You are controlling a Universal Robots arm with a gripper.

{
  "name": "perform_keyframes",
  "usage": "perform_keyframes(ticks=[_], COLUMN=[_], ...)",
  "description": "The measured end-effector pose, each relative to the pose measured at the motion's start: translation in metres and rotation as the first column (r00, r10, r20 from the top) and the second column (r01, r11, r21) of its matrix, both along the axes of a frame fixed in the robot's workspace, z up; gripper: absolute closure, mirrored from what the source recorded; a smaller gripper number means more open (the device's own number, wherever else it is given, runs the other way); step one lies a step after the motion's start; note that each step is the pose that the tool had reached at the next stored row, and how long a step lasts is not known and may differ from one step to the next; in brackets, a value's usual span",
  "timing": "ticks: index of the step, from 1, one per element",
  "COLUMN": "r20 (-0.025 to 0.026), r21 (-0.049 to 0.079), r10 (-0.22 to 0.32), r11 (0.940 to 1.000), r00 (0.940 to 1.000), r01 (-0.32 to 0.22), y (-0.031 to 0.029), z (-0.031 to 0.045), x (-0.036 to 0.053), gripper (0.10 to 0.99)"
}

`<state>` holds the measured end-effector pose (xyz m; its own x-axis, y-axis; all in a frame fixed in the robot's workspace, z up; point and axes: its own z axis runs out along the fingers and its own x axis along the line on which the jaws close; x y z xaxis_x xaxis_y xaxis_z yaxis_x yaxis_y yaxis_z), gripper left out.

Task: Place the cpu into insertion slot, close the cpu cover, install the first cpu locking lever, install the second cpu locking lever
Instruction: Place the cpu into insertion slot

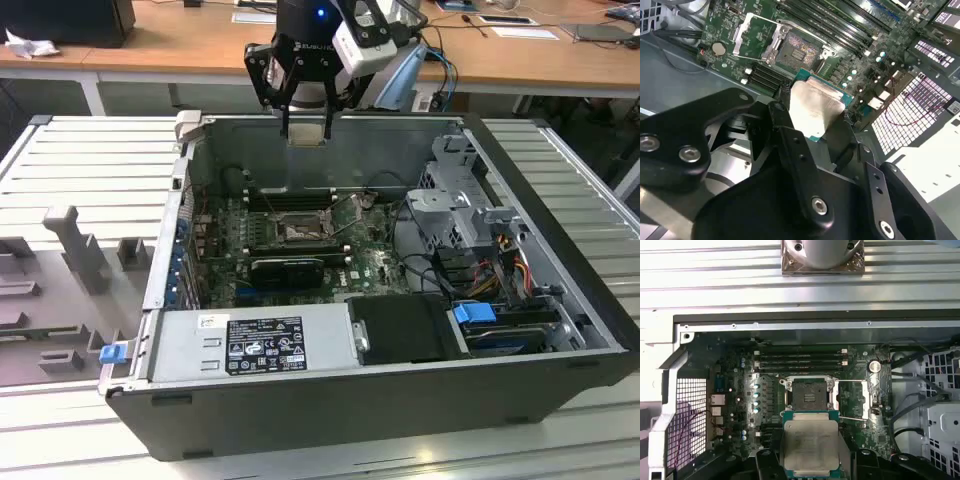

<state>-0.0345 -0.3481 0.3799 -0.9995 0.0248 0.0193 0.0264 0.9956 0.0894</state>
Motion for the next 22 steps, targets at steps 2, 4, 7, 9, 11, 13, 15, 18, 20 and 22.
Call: perform_keyframes(ticks=[2,4,7,9,11,13,15,18,20,22], r20=[-0.0001,-0.0001,-0.0001,-0.0001,0.0000,-0.0001,-0.0001,0.0000,-0.0001,-0.0001], r21=[0.000,0.000,0.000,0.000,0.000,0.000,0.000,0.000,0.000,0.000], r10=[-0.007,-0.010,-0.017,-0.023,-0.030,-0.041,-0.048,-0.075,-0.123,-0.152], r11=[1.0000,0.9999,0.9999,0.9997,0.9996,0.9992,0.9988,0.9972,0.9924,0.9884], r00=[1.0000,0.9999,0.9999,0.9997,0.9996,0.9992,0.9988,0.9972,0.9924,0.9884], r01=[0.007,0.010,0.017,0.023,0.030,0.041,0.048,0.075,0.123,0.152], y=[0.0000,0.0000,0.0000,0.0000,0.0000,0.0000,0.0000,0.0000,0.0000,0.0000], z=[0.0000,0.0000,0.0000,0.0000,0.0000,0.0000,0.0000,0.0000,-0.0001,-0.0002], x=[0.0000,0.0000,0.0000,0.0000,0.0000,0.0000,0.0000,0.0000,0.0000,0.0000], gripper=[0.561,0.561,0.561,0.561,0.561,0.561,0.561,0.561,0.561,0.561])
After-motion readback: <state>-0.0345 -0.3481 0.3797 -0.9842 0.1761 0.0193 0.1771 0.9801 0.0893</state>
